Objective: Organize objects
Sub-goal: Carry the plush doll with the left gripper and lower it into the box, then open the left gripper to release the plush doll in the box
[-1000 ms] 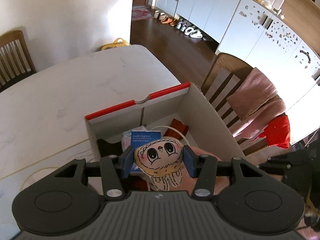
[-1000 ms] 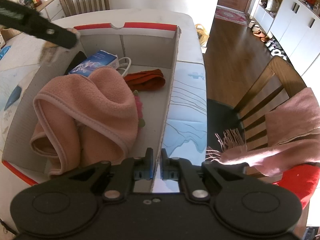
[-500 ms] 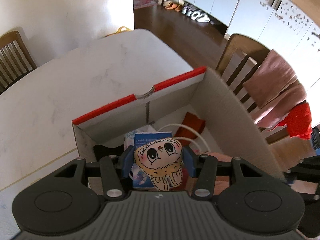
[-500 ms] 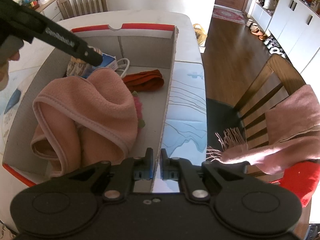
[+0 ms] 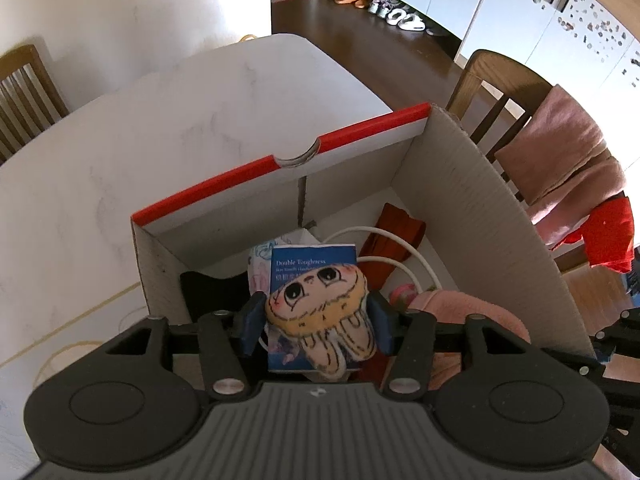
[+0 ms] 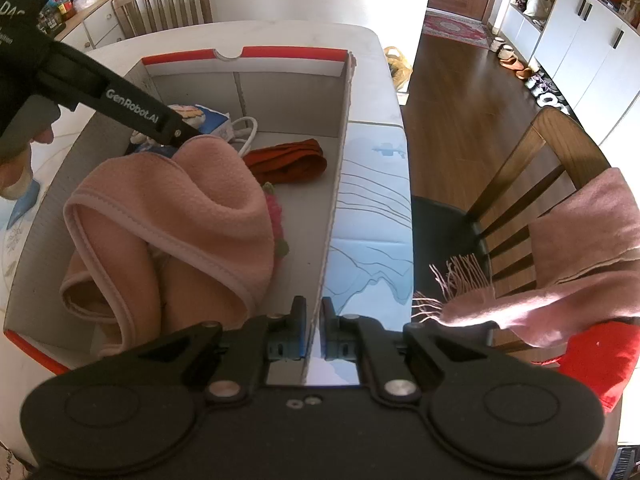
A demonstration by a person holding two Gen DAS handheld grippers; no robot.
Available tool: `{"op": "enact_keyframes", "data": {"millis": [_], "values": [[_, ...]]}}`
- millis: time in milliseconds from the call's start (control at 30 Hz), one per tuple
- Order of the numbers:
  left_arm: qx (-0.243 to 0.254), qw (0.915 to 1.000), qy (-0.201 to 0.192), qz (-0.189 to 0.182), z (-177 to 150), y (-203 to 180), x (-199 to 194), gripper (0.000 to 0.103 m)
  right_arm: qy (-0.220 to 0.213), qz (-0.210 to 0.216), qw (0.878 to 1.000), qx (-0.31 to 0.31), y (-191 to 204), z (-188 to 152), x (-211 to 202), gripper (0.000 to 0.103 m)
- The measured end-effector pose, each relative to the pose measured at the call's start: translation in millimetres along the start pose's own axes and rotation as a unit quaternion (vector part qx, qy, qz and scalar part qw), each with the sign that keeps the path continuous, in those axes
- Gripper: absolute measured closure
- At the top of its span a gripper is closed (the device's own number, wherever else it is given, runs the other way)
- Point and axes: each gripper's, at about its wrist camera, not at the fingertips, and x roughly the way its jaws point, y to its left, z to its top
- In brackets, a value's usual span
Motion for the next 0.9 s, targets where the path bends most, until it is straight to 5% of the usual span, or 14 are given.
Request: {"op": "enact_keyframes", "data": {"millis": [133, 900], "values": [[-0.014, 0.9998, -0.010, -0.009, -4.0, 5.6, -5.6, 0.034, 0.000, 0.000, 1.000, -0.001, 0.0, 0.1, 0.0, 0.098], [-0.045, 0.9956, -0.061, -0.055, -35.0, 41.0, -82.0, 0.028, 0.006, -0.004, 1.000, -0.009, 2.2, 1.5, 0.6, 0.098]]}}
